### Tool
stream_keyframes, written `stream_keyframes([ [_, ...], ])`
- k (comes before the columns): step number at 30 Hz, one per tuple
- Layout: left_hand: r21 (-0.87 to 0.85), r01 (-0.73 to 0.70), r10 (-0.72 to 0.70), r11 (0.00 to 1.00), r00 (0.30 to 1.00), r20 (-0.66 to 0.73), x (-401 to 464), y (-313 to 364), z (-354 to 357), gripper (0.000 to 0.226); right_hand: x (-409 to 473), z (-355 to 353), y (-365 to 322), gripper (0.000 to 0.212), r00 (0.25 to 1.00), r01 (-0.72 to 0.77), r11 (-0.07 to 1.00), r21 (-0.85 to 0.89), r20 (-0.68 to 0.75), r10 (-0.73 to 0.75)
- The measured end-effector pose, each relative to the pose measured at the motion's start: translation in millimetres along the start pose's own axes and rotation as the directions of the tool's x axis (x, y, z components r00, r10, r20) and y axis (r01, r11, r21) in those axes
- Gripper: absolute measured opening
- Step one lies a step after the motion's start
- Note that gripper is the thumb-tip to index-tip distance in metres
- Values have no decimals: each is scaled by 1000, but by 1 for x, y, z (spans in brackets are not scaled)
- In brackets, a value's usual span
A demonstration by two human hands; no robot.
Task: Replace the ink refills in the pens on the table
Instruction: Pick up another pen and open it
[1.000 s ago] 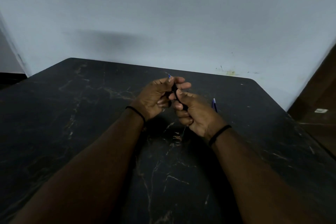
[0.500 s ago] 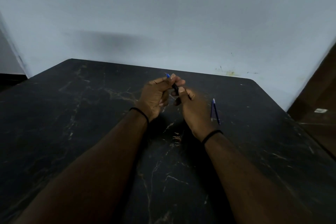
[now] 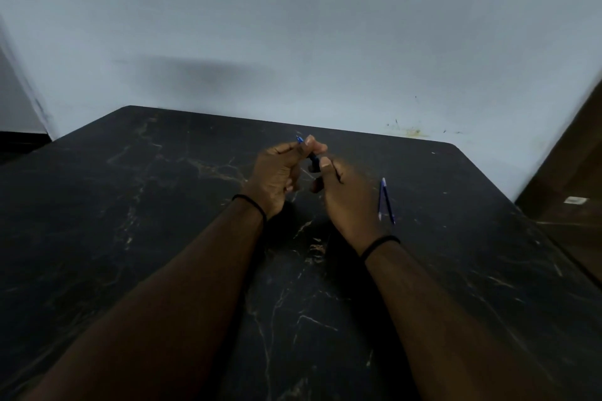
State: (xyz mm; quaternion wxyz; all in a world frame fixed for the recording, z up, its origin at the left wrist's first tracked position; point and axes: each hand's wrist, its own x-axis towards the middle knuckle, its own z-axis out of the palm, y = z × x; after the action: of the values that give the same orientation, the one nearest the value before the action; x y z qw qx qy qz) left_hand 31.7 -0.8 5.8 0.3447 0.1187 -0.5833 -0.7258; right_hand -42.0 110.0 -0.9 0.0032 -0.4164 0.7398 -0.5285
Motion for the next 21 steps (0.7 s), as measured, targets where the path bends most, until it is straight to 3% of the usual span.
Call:
stream_keyframes([
  [5,-10,-7,7,1000,1000,3,1,-3,1,47,-1,3,4,12,1000,-15,997,79,-24,17],
  [9,-15,12,-12,1000,1000,17,6,-9,-1,46,-2,4,4,22,998,-60,983,174,-24,65],
  [11,-12,5,-5,1000,1000,8,8,-10,-2,48,-2,5,1,11,997,-71,982,173,-1,72],
  [16,-24,3,-2,1000,1000,13,8,-12,-4,40,-2,4,1,35,999,-43,999,3,15,43],
  [21,-8,14,-14,1000,1000,4,7,-12,-2,31,-1,4,5,9,997,-38,993,111,-60,45],
])
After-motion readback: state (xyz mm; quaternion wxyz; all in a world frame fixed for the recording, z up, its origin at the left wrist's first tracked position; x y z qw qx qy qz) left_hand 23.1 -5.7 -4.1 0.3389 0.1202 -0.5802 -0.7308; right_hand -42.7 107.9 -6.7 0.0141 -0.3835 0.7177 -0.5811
